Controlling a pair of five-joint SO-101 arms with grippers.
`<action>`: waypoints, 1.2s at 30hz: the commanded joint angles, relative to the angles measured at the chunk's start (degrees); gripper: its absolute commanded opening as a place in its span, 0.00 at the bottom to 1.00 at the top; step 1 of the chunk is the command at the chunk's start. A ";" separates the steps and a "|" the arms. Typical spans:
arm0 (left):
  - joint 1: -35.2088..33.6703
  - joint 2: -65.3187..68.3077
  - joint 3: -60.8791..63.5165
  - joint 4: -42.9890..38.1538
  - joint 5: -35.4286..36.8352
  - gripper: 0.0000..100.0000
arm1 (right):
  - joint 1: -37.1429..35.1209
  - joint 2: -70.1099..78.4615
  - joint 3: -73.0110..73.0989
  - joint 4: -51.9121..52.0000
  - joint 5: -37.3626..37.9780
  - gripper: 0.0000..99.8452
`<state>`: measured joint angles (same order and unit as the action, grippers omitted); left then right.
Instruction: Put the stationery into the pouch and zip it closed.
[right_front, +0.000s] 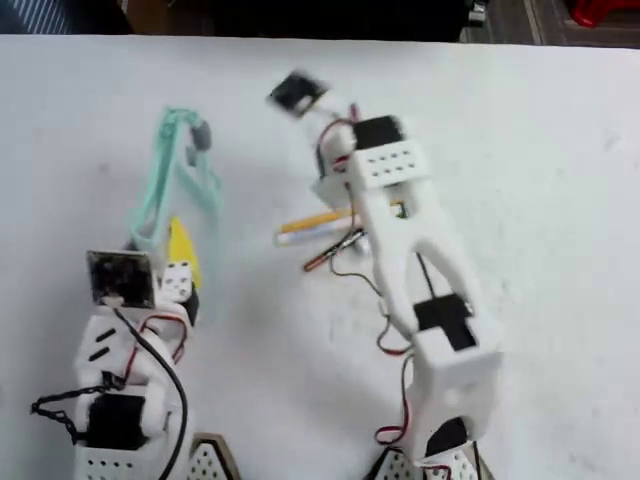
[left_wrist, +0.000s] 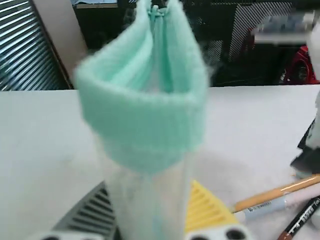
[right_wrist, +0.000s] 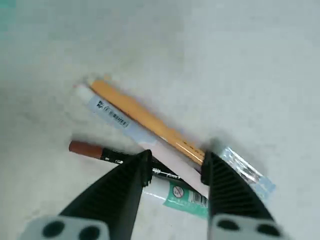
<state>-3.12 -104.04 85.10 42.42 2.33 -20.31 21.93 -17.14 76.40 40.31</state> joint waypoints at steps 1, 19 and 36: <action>-4.00 -0.75 -3.08 -2.20 6.59 0.02 | -1.45 2.07 -0.79 -1.10 7.38 0.19; -1.36 -0.75 -2.81 0.18 6.95 0.02 | -3.12 9.54 -0.26 0.04 25.23 0.18; 12.09 -0.75 -3.34 -0.26 6.86 0.02 | -0.22 12.26 -0.79 -5.58 25.14 0.02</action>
<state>2.51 -104.04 85.10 42.86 8.84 -21.10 37.85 -17.49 69.63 65.27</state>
